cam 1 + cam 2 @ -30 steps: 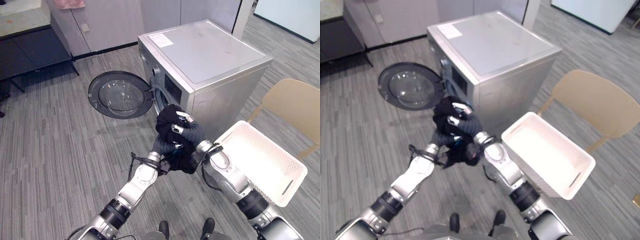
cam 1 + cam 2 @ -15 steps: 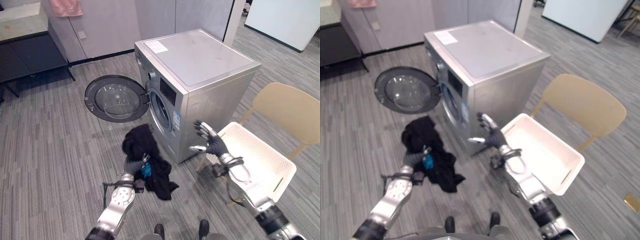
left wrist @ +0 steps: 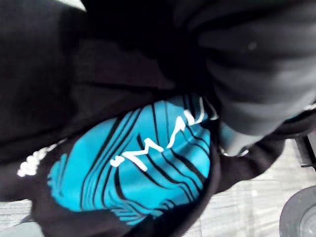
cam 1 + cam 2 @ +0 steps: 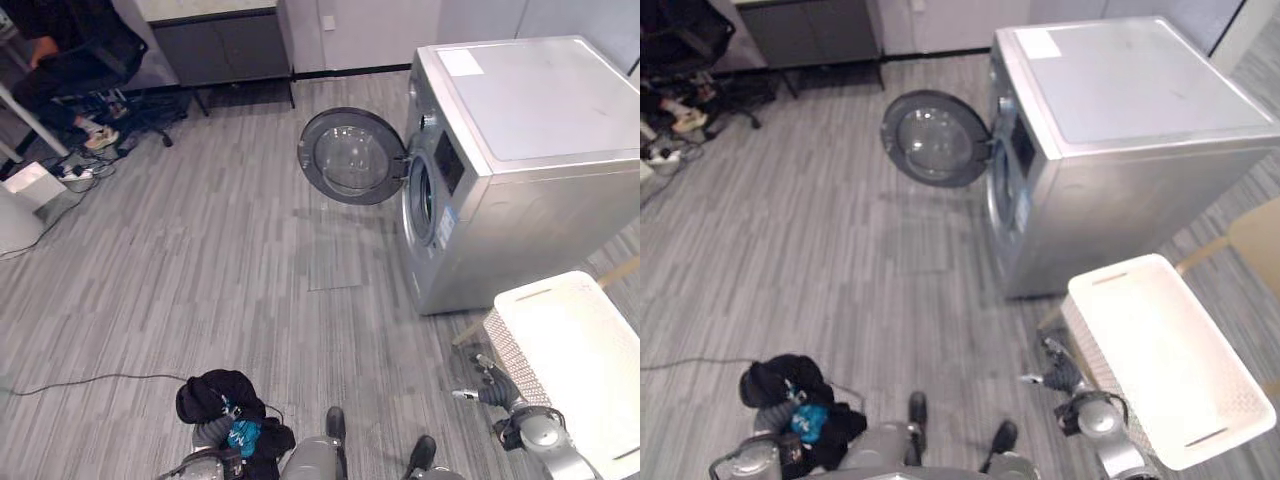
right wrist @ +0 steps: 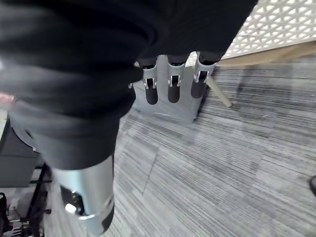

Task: Grab the laundry basket,head to the washer,open it,put in the laundry and shut it.

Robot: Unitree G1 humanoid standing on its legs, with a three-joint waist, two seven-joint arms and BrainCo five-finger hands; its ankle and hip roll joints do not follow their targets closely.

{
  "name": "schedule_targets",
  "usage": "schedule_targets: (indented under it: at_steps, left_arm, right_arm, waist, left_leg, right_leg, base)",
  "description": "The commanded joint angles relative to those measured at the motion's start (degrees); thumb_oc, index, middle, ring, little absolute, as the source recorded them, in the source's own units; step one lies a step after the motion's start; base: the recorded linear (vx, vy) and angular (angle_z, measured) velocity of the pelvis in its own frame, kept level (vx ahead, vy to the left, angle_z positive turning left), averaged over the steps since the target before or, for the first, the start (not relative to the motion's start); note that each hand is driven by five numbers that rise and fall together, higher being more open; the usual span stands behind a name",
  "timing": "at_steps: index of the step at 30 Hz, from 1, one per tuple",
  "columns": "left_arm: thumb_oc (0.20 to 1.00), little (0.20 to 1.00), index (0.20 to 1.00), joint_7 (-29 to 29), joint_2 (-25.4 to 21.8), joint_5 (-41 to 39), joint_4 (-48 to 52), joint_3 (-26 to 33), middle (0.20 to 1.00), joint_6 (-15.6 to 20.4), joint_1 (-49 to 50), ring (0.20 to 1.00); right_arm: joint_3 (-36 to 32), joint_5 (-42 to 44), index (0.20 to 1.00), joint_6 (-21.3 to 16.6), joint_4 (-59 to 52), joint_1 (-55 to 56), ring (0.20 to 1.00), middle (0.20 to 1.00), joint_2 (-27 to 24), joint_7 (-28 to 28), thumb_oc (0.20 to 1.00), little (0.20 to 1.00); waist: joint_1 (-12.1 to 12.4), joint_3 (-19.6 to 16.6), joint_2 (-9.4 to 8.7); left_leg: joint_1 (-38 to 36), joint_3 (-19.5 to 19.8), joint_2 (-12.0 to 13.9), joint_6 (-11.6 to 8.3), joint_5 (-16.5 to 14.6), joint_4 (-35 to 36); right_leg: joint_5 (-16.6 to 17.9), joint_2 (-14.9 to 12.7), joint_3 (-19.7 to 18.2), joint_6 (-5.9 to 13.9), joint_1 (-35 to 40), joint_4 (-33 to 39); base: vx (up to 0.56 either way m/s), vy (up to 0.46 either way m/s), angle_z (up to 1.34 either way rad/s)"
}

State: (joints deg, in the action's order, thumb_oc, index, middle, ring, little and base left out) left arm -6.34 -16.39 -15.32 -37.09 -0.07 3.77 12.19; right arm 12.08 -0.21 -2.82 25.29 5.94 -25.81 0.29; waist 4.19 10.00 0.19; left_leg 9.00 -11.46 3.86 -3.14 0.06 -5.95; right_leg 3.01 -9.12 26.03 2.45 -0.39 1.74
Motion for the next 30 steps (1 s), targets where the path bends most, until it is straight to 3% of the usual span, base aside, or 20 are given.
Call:
schedule_targets:
  at_steps: [1,5,6,8,9,12,13,16,18,19,22,27,30]
  left_arm:
    - [0.200,0.200,0.200,-1.20,-3.58,0.78,4.58,1.48,0.200,3.02,-4.45,0.200]
    - [0.200,0.200,0.200,-0.65,-3.11,0.67,5.00,2.90,0.200,2.60,-1.46,0.200]
    - [0.200,0.200,0.200,-0.27,-3.66,1.09,5.33,2.95,0.200,2.37,-0.65,0.200]
    - [0.200,0.200,0.200,0.15,-4.73,1.77,5.64,2.70,0.200,2.22,-0.77,0.200]
    - [0.200,0.200,0.200,0.34,-5.95,3.22,5.87,2.11,0.200,2.05,-1.44,0.200]
    - [0.200,0.200,0.200,0.06,-6.45,3.87,5.65,1.39,0.200,1.84,-2.69,0.200]
    - [0.200,0.200,0.200,0.15,-6.40,3.85,5.80,0.15,0.200,2.02,-3.93,0.200]
    - [0.200,0.200,0.200,0.74,-6.26,4.22,5.98,-1.19,0.200,1.99,-4.62,0.200]
    - [0.200,0.200,0.200,1.54,-6.06,4.74,5.81,-2.20,0.200,1.82,-5.33,0.200]
    - [0.200,0.200,0.200,1.54,-6.05,4.74,5.80,-2.20,0.200,1.83,-5.34,0.200]
    - [0.200,0.200,0.200,1.93,-5.26,5.44,5.59,-2.34,0.200,1.80,-5.23,0.200]
    - [0.200,0.200,0.200,2.98,-4.09,6.30,5.97,-2.15,0.200,1.70,-2.59,0.200]
    - [0.200,0.200,0.200,3.75,-3.09,5.57,6.85,-3.02,0.200,1.51,-1.18,0.200]
  right_arm:
    - [-0.20,-3.41,1.000,-1.36,-1.50,-3.03,1.000,1.000,0.80,-1.86,1.000,1.000]
    - [0.02,-5.06,1.000,-0.72,-0.27,-3.62,1.000,1.000,2.73,-1.47,1.000,1.000]
    - [0.39,-5.34,1.000,-0.30,0.13,-3.83,1.000,1.000,3.38,-1.38,1.000,1.000]
    - [0.65,-5.28,1.000,-0.40,0.14,-4.12,1.000,1.000,3.82,-1.43,1.000,1.000]
    - [1.46,-5.60,1.000,-0.64,0.01,-4.99,1.000,1.000,4.27,-1.73,1.000,1.000]
    - [1.89,-5.62,1.000,-0.67,-0.75,-5.24,1.000,1.000,4.54,-1.78,1.000,1.000]
    - [1.94,-5.19,1.000,-0.71,-1.29,-5.07,1.000,1.000,4.69,-1.87,1.000,1.000]
    - [1.68,-4.28,1.000,-0.64,-1.09,-4.75,1.000,1.000,4.72,-2.00,1.000,1.000]
    - [1.25,-3.79,1.000,-0.32,0.24,-4.49,1.000,1.000,4.86,-2.30,1.000,1.000]
    - [1.26,-3.79,1.000,-0.34,0.26,-4.50,1.000,1.000,4.85,-2.31,1.000,1.000]
    - [1.02,-4.23,1.000,-0.01,1.47,-4.37,1.000,1.000,4.69,-2.15,1.000,1.000]
    - [1.33,-4.89,1.000,-0.17,1.12,-2.84,1.000,1.000,4.42,-1.00,1.000,1.000]
    - [1.48,-4.64,1.000,-0.86,0.20,-2.53,1.000,1.000,3.92,-1.05,1.000,1.000]
  waist:
    - [-0.60,0.10,-3.26]
    - [0.20,-1.39,-3.35]
    - [0.85,-1.05,-3.82]
    - [1.08,-0.50,-4.10]
    - [1.22,0.16,-4.10]
    - [0.41,0.98,-3.74]
    - [-1.07,1.87,-2.95]
    - [-2.42,2.78,-2.71]
    - [-3.65,3.44,-3.52]
    - [-3.70,3.51,-3.44]
    - [-4.49,3.71,-3.48]
    - [-5.29,1.89,-2.95]
    - [-6.30,0.07,-1.54]
  left_leg:
    - [3.24,-4.60,2.38,-0.22,2.06,1.39]
    - [1.38,-4.47,0.87,1.17,0.14,1.76]
    - [0.66,-3.62,-0.84,2.90,-1.83,0.69]
    - [0.03,-2.99,-2.05,4.04,-3.14,0.04]
    - [-1.34,-2.15,-3.54,5.56,-4.88,-0.26]
    - [-3.52,-0.99,-4.22,6.34,-5.82,0.54]
    - [-5.53,-0.07,-4.21,6.38,-4.96,2.14]
    - [-8.17,1.13,-4.73,6.08,-5.95,3.20]
    - [-10.93,2.68,-5.69,5.53,-8.07,3.52]
    - [-11.01,2.75,-5.60,5.51,-8.10,3.51]
    - [-15.05,3.98,-6.09,4.46,-11.54,3.25]
    - [-20.26,5.02,-5.80,3.54,-15.47,2.85]
    - [-18.42,3.53,-1.28,-0.88,-8.97,-6.94]
  right_leg:
    - [-9.88,0.23,0.14,3.08,4.01,-5.34]
    - [-9.54,-2.88,0.96,4.67,5.69,-8.50]
    - [-7.90,-4.94,-0.75,5.04,5.08,-12.77]
    - [-6.85,-5.99,-2.82,5.19,3.35,-16.98]
    - [-5.87,-6.54,-5.37,5.57,0.99,-22.86]
    - [-5.50,-5.09,-8.33,5.04,-3.41,-27.79]
    - [-5.96,-1.66,-9.35,3.46,-8.20,-26.80]
    - [-5.63,-0.95,-7.98,3.25,-9.95,-22.53]
    - [-1.79,-1.39,-5.49,4.60,-12.97,-13.13]
    - [-1.70,-1.30,-5.37,4.60,-12.76,-12.91]
    - [1.99,-1.13,-2.43,7.14,-15.19,-4.47]
    - [3.59,-1.04,-0.94,6.96,-14.93,-3.25]
    - [2.28,1.86,-1.71,4.36,-11.63,-4.06]
  base:
    - [0.24,0.225,1.11]
    - [0.34,0.333,0.53]
    - [0.40,0.447,0.01]
    - [0.27,0.324,0.03]
    - [0.16,0.188,0.28]
    - [0.25,0.210,0.31]
    - [0.20,0.080,0.45]
    - [0.21,0.024,0.46]
    - [0.33,-0.055,0.72]
    - [0.25,-0.048,0.48]
    - [0.48,-0.078,0.34]
    - [0.43,-0.143,0.12]
    - [0.42,-0.273,0.01]
